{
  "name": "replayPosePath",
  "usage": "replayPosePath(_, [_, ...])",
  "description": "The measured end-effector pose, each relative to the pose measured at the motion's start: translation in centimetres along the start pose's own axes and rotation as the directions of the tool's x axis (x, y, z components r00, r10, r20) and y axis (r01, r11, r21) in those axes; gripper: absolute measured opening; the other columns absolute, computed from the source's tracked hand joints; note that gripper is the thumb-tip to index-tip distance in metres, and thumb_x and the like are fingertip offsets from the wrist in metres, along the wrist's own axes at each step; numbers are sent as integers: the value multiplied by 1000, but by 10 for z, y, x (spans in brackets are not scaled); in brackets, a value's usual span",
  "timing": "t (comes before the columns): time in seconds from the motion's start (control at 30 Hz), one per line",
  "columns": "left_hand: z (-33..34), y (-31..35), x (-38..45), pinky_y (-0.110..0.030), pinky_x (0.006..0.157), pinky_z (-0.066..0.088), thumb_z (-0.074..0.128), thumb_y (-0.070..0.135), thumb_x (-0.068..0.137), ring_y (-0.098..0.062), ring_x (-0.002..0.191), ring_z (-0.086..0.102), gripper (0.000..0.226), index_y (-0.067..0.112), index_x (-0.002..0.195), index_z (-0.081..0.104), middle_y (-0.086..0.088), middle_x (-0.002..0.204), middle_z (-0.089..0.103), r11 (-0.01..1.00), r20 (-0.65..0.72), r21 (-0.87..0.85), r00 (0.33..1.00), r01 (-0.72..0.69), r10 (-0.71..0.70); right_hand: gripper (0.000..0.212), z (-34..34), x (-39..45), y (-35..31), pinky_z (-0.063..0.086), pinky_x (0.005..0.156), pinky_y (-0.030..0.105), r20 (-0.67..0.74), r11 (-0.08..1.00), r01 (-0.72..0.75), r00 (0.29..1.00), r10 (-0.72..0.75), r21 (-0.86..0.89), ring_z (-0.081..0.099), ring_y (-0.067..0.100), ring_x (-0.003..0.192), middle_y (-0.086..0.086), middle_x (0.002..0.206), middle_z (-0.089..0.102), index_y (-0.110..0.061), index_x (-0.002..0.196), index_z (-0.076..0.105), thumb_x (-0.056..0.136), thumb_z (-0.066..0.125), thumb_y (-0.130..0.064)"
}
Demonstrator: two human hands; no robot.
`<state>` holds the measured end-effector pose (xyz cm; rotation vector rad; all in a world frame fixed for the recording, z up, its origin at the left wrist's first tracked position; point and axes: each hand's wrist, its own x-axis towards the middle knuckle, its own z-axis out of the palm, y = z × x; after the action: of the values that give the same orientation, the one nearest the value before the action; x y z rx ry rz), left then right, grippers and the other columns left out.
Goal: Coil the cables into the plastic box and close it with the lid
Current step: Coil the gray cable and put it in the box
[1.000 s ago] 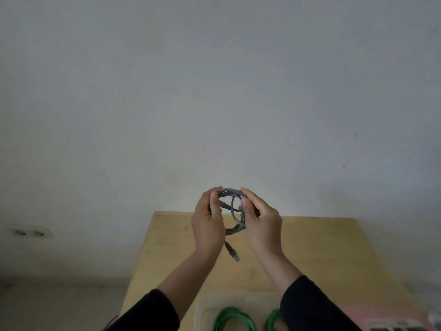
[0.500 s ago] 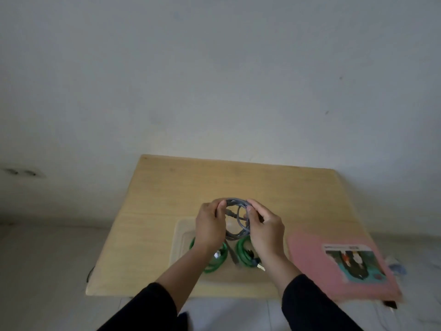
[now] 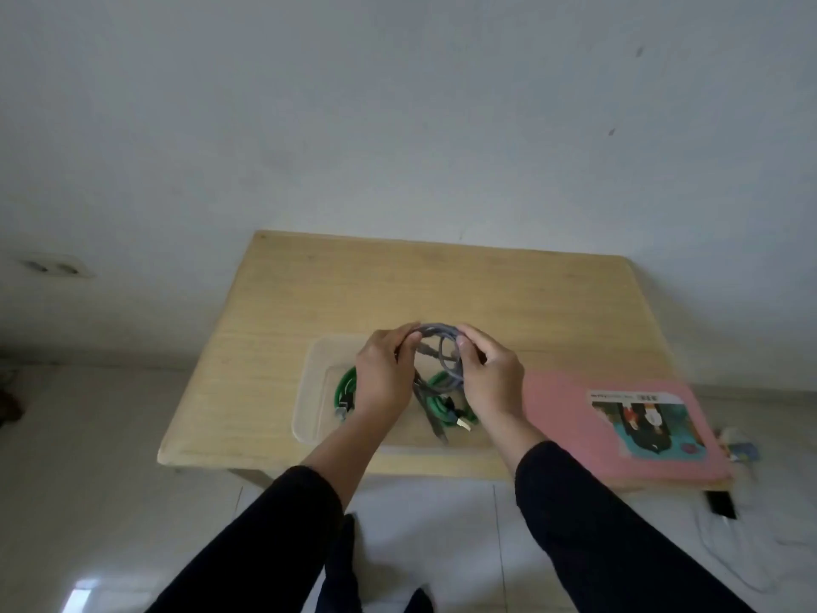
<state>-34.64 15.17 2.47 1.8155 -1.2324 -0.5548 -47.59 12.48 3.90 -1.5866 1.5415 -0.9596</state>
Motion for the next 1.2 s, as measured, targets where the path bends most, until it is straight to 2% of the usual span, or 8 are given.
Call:
replayPosePath(0.23, [7,-16,-8,-17,70,37,48,27,95,-14,84,57,28,20,115,66,-6,102,67,997,-6,51,999,51,-50,24,4,1,7,34,68,-8,72,998,47,996,-43,-53,55,2,88,1,110,69,-16,112,67,92,54,-18])
replayPosePath(0.43, [10,-33,-14,-9,68,38,56,13,91,-11,73,59,26,12,114,67,-8,92,73,989,60,127,996,-79,72,24,11,-10,26,37,65,-6,73,993,34,997,-27,-109,59,4,81,4,105,72,-13,112,67,91,56,-13])
replayPosePath(0.6, [8,-35,-14,-14,66,43,60,8,88,-19,69,64,26,7,113,67,-12,85,74,976,58,138,985,-168,161,25,18,-22,33,45,69,12,11,986,43,999,-42,-159,66,14,83,6,100,72,-14,114,66,92,54,-17])
replayPosePath(0.73, [10,-38,-10,-13,72,39,55,17,92,-18,81,63,31,10,122,61,-12,99,72,981,188,164,979,-106,74,28,19,-14,41,48,75,20,109,982,-10,994,31,-191,65,17,88,7,104,70,-14,120,62,93,52,-18])
replayPosePath(0.83, [14,-41,-6,-18,78,38,54,20,93,-25,93,64,32,9,122,61,-14,105,70,979,220,184,975,-86,44,34,17,-6,47,40,73,20,191,956,42,981,15,-290,55,17,83,8,92,57,-15,127,56,94,51,-18])
replayPosePath(0.93, [18,-44,-6,-24,78,43,52,19,93,-29,92,63,30,7,119,62,-17,104,67,969,224,216,972,-120,71,37,16,-9,51,46,79,32,202,887,167,976,-86,-430,51,25,88,8,92,48,-11,127,54,92,54,-20])
replayPosePath(1.03, [20,-42,-9,-34,80,50,43,22,97,-29,96,61,34,6,124,56,-14,113,61,946,237,293,969,-137,67,36,19,-14,51,53,69,39,183,744,281,960,-213,-607,56,33,88,17,98,57,-1,116,61,87,57,-22])
replayPosePath(1.2, [18,-33,-16,-34,85,49,31,28,99,-24,110,52,40,10,135,36,-10,123,53,856,317,488,949,-168,6,54,15,-21,39,56,76,36,276,616,355,935,-224,-703,63,28,94,14,103,65,2,114,60,85,31,-32])
